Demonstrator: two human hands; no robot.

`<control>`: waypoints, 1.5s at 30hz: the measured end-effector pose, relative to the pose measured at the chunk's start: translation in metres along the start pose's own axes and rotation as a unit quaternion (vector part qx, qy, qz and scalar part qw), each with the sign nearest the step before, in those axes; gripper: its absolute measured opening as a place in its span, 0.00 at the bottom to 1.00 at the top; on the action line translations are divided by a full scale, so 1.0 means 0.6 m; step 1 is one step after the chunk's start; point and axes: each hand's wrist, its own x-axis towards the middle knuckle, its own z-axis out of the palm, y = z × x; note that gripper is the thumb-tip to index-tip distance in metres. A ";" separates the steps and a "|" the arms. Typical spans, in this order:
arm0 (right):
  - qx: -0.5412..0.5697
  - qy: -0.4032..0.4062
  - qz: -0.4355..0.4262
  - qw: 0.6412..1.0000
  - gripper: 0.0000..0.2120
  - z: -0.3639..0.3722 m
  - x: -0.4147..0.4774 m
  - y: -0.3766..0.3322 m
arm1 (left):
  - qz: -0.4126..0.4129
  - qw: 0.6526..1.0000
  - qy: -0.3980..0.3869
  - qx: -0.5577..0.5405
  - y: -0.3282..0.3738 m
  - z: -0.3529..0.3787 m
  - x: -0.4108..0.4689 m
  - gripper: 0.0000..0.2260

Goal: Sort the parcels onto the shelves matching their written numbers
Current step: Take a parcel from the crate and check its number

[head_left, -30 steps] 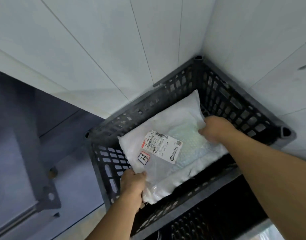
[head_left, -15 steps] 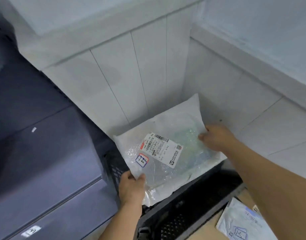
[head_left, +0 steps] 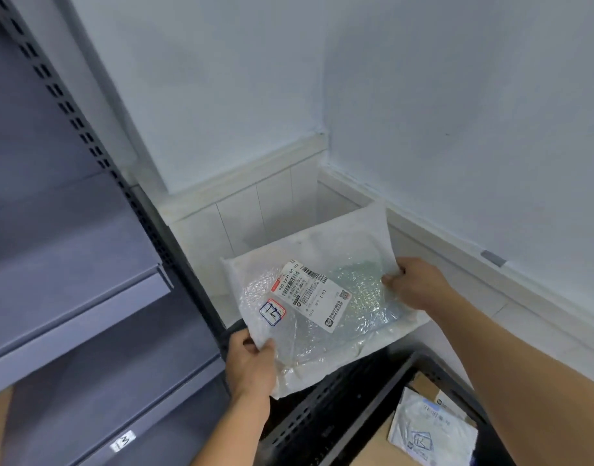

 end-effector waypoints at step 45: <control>0.184 0.246 -0.193 0.932 0.23 -0.255 -0.489 -0.023 | 0.179 0.951 -0.025 -0.251 0.148 -0.241 -0.460 0.11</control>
